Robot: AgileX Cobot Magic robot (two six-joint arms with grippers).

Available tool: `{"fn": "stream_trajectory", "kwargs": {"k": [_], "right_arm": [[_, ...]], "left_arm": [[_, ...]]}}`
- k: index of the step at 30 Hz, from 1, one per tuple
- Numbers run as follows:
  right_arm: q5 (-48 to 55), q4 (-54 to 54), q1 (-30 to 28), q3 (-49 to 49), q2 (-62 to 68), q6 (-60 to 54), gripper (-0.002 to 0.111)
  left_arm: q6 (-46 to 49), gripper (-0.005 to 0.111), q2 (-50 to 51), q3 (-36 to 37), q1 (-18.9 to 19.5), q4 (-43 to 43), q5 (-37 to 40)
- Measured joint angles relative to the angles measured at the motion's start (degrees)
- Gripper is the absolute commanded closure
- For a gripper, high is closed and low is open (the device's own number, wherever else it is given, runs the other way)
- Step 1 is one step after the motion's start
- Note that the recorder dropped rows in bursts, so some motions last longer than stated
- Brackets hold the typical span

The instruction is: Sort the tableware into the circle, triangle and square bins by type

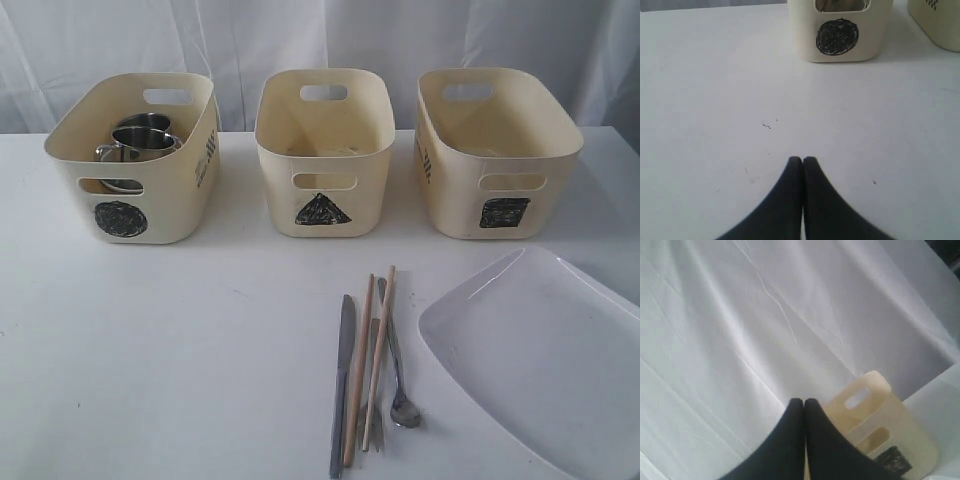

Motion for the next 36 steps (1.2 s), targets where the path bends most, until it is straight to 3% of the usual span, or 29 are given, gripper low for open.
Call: {"fn": "stream_trajectory", "kwargs": {"k": [9,13,19,30,36], "right_arm": [[-1.13,0.16,0.00,0.00,0.00,7.92,0.108],[8.73,-1.88,0.12,-3.56,0.00,7.53,0.108],[25.30,-6.23,1.40,-13.90,1.21,-8.91,0.108],[44.16,-3.85,7.32,-29.73,22.77,-27.41,0.108],[51.48,4.93,9.26,-36.37,37.42,-34.86,0.090]], "left_arm": [[0.00,0.106,0.00,0.00,0.00,0.00,0.00],[0.00,0.106,0.00,0.00,0.00,0.00,0.00],[0.00,0.106,0.00,0.00,0.00,0.00,0.00],[0.00,0.106,0.00,0.00,0.00,0.00,0.00],[0.00,0.106,0.00,0.00,0.00,0.12,0.00]]}}
